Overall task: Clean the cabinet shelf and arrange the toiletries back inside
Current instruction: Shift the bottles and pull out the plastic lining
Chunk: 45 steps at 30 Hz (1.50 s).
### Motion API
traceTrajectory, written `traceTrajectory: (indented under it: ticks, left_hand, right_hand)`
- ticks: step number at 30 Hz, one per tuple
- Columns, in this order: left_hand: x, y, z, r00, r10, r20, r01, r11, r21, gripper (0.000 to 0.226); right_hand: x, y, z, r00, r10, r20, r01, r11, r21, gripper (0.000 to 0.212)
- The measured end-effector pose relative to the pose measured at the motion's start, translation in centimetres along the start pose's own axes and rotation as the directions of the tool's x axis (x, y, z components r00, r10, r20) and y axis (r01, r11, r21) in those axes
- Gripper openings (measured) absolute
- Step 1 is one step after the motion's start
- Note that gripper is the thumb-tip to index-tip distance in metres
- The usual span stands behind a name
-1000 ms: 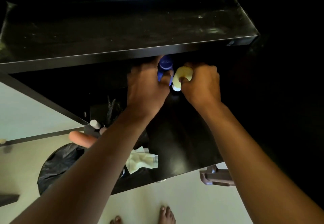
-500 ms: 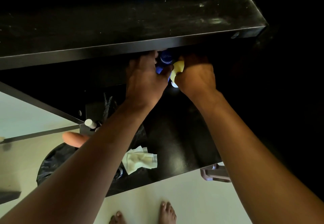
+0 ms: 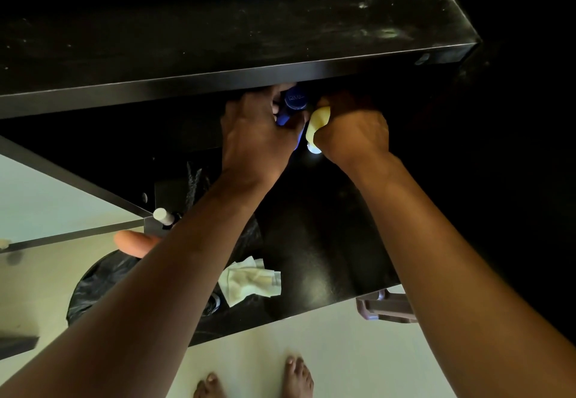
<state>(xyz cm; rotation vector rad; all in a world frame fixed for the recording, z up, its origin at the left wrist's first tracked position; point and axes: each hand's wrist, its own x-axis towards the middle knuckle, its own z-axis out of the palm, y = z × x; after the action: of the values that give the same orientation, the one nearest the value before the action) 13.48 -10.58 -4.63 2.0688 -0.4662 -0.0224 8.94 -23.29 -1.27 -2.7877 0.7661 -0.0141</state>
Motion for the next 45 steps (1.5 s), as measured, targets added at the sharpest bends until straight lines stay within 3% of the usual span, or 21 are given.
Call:
traceTrajectory:
  ticks: [11, 23, 29, 35, 40, 42, 45]
  left_hand:
    - [0.3, -0.8, 0.3, 1.000, -0.015, -0.025, 0.015, 1.000, -0.013, 0.059]
    - [0.3, -2.1, 0.9, 0.995, -0.103, -0.005, 0.104, 0.994, 0.022, 0.065]
    - [-3.8, 1.2, -1.9, 0.995, -0.090, -0.033, 0.094, 0.985, 0.146, 0.065]
    - [-11.1, 3.7, -6.6, 0.985, 0.144, -0.093, -0.126, 0.976, 0.179, 0.040]
    - [-15.3, 2.6, -11.5, 0.952, 0.233, -0.198, -0.176, 0.948, 0.265, 0.026]
    - [-15.9, 1.8, -13.3, 0.935, 0.224, -0.274, -0.145, 0.949, 0.281, 0.025]
    - [-16.3, 0.0, -15.6, 0.935, 0.086, -0.345, 0.003, 0.968, 0.249, 0.032]
  right_hand:
    - [0.5, 0.2, 0.6, 1.000, 0.014, -0.026, -0.014, 1.000, 0.003, 0.031]
    - [-0.4, 0.1, -0.4, 1.000, 0.017, -0.003, -0.017, 1.000, 0.016, 0.038]
    - [-4.0, -1.3, -3.2, 0.985, -0.068, -0.158, 0.055, 0.995, -0.080, 0.035]
    - [-8.2, -3.3, -3.2, 0.976, -0.059, -0.211, 0.084, 0.990, 0.113, 0.029]
    - [-11.3, -4.5, -0.3, 0.985, -0.160, -0.057, 0.167, 0.852, 0.496, 0.019]
    - [-12.2, -5.6, 0.7, 0.975, -0.219, 0.028, 0.165, 0.810, 0.563, 0.023]
    - [-13.0, -7.3, 2.5, 0.949, -0.300, 0.091, 0.200, 0.801, 0.564, 0.031]
